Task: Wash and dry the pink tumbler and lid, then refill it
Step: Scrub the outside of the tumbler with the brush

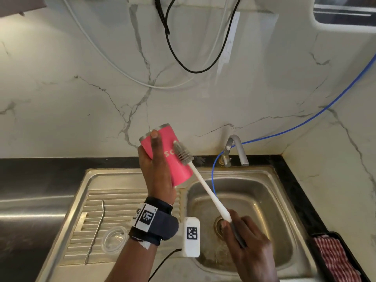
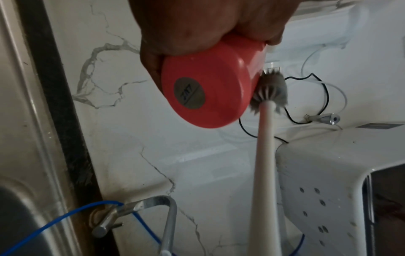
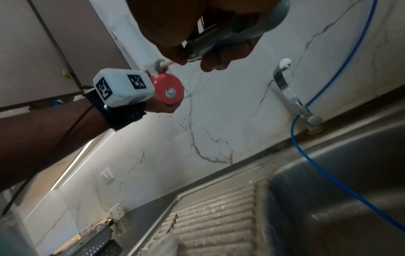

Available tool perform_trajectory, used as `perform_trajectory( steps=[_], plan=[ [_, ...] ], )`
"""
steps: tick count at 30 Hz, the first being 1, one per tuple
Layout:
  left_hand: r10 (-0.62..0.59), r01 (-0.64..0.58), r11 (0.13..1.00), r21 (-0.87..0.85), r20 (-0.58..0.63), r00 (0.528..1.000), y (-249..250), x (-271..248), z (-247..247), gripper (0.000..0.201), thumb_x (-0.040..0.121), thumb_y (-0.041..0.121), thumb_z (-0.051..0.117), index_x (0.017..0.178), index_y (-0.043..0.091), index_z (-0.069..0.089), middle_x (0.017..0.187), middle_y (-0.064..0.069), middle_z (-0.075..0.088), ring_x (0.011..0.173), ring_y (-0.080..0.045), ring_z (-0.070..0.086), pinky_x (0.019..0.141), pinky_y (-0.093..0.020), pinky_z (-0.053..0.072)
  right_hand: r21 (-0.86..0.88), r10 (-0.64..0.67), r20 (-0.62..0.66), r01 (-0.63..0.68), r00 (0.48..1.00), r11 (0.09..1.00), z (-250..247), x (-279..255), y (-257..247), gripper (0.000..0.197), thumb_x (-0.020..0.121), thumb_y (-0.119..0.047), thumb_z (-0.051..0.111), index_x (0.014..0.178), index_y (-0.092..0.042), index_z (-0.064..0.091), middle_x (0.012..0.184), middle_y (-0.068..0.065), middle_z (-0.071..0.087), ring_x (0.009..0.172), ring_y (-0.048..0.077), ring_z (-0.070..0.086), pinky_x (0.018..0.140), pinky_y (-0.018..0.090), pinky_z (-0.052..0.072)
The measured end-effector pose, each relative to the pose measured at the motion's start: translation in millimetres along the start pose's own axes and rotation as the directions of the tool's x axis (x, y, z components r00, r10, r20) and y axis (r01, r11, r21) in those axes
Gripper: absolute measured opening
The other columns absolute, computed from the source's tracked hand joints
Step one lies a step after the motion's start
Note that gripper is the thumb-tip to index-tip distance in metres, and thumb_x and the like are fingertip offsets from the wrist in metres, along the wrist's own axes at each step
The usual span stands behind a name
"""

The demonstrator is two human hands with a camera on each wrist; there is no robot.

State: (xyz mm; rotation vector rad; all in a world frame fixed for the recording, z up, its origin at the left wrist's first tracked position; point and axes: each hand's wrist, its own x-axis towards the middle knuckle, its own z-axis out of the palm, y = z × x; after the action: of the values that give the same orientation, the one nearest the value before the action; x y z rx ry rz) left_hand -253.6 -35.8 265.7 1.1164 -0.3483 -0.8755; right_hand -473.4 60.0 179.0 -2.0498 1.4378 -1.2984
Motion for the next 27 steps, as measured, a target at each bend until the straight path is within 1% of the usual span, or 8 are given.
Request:
perform_trajectory(
  steps=[2,6,9,12,16,20,23,27],
  plan=[
    [-0.015,0.015,0.999,0.029,0.008,1.0,-9,-9,2,0.059,0.084,0.08,0.065,0.126,0.04,0.055,0.122,0.0,0.071,0.104,-0.025,0.076,0.085,-0.049,0.065,0.004,-0.023,0.012,0.023,1.0,1.0,2,18,-6,0.038,0.094,-0.037,0.063,0.122,-0.015,0.076,0.084,-0.009,0.061,0.062,0.004,0.057,0.057,0.017,0.046],
    [-0.038,0.037,0.998,0.059,0.011,0.999,-21,-20,-2,0.077,0.074,0.085,0.066,0.133,0.036,0.054,0.126,-0.001,0.069,0.111,-0.028,0.073,0.089,-0.054,0.064,0.027,-0.063,0.019,0.063,0.998,0.998,4,26,-7,0.039,0.094,-0.034,0.063,0.123,-0.012,0.076,0.084,-0.011,0.058,0.067,-0.002,0.055,0.064,0.004,0.038],
    [-0.017,0.017,1.0,0.0,-0.025,1.0,-12,-14,-13,0.067,0.084,0.08,0.065,0.132,0.035,0.053,0.125,-0.004,0.07,0.103,-0.027,0.077,0.088,-0.057,0.065,0.025,-0.066,0.062,0.065,0.996,0.998,-3,1,6,0.035,0.091,-0.035,0.066,0.117,-0.015,0.079,0.085,-0.01,0.064,0.065,-0.004,0.053,0.064,0.006,0.041],
    [0.011,-0.013,1.0,-0.02,-0.069,0.998,-5,-6,-23,0.073,0.083,0.079,0.063,0.138,0.033,0.051,0.127,-0.007,0.07,0.103,-0.028,0.078,0.082,-0.05,0.066,-0.009,-0.035,0.102,0.036,0.994,0.999,-9,-16,14,0.034,0.089,-0.035,0.066,0.112,-0.015,0.081,0.087,-0.007,0.069,0.065,-0.005,0.05,0.064,0.003,0.039],
    [-0.004,0.005,1.0,0.019,-0.055,0.998,-16,-22,-19,0.063,0.085,0.079,0.066,0.129,0.035,0.057,0.123,-0.004,0.073,0.105,-0.03,0.077,0.089,-0.059,0.064,0.016,-0.028,0.117,0.026,0.993,1.0,-7,-3,5,0.034,0.091,-0.031,0.069,0.12,-0.014,0.078,0.085,-0.011,0.062,0.061,0.003,0.052,0.061,0.005,0.038],
    [-0.026,0.028,0.998,0.051,-0.026,0.999,-30,-38,-18,0.066,0.083,0.077,0.064,0.132,0.033,0.057,0.121,-0.002,0.073,0.107,-0.03,0.075,0.089,-0.056,0.065,0.009,-0.04,0.113,0.04,0.993,0.999,-4,-2,2,0.036,0.093,-0.029,0.069,0.125,-0.015,0.075,0.085,-0.008,0.06,0.064,-0.002,0.05,0.063,0.004,0.037],
    [0.005,-0.005,1.0,0.006,-0.031,1.0,-21,-32,-23,0.061,0.089,0.074,0.064,0.132,0.031,0.056,0.12,-0.002,0.073,0.099,-0.022,0.078,0.086,-0.052,0.066,0.029,-0.058,0.126,0.055,0.99,0.998,-14,-26,8,0.037,0.093,-0.032,0.066,0.125,-0.014,0.075,0.089,-0.007,0.065,0.064,0.0,0.054,0.061,0.008,0.043],
    [0.017,-0.017,1.0,-0.003,-0.037,0.999,-18,-30,-25,0.062,0.085,0.07,0.059,0.133,0.031,0.054,0.12,-0.001,0.071,0.095,-0.017,0.079,0.086,-0.049,0.065,0.015,-0.049,0.148,0.048,0.988,0.999,-17,-36,3,0.038,0.094,-0.032,0.064,0.123,-0.012,0.076,0.091,-0.007,0.067,0.063,-0.002,0.052,0.062,0.004,0.041]
  ],
)
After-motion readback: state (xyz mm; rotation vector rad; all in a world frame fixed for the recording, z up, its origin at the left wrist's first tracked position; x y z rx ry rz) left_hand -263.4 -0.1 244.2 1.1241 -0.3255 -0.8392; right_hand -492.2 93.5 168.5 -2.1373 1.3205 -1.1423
